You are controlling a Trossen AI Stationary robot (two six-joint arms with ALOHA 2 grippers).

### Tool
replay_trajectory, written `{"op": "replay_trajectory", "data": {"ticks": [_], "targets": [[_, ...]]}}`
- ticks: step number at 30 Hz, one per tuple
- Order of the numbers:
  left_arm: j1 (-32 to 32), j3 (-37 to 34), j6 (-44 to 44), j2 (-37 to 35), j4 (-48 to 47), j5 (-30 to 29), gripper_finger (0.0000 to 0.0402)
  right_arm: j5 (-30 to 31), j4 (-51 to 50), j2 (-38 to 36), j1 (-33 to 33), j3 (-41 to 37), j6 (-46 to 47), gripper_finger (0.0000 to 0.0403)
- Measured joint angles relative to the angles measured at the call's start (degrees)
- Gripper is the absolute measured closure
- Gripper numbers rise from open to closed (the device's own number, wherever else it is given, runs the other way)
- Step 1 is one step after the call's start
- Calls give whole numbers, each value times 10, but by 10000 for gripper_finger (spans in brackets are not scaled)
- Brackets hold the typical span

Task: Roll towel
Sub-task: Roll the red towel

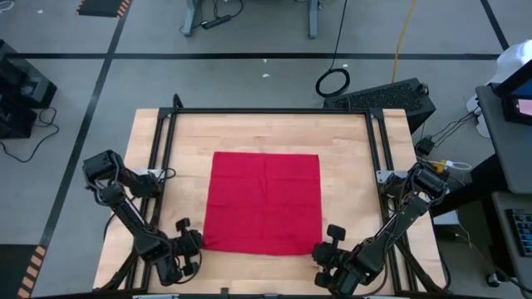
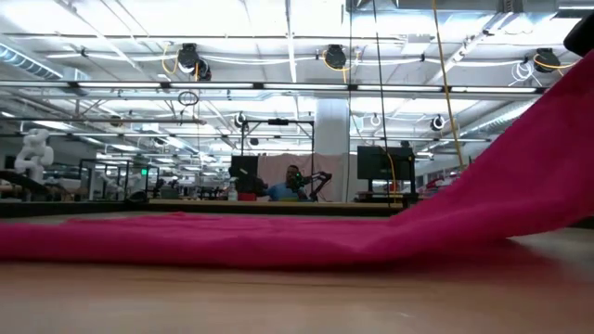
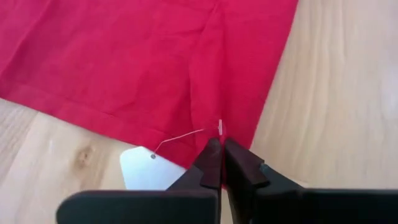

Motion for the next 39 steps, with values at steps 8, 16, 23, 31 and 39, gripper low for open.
{"op": "replay_trajectory", "data": {"ticks": [8, 16, 23, 31, 39], "targets": [[-38, 24, 18, 0, 9, -25, 393, -12, 10, 2, 20, 0, -22, 323], [-60, 25, 19, 0, 28, -54, 394, 35, 14, 3, 64, 0, 55, 245], [-60, 25, 20, 0, 28, -58, 394, 75, 6, 35, 60, 0, 137, 205], [-60, 25, 21, 1, 28, -58, 395, 80, 12, 62, 47, 0, 107, 192], [-60, 25, 21, 1, 28, -55, 395, 112, -14, 29, 62, 4, 153, 203]]}}
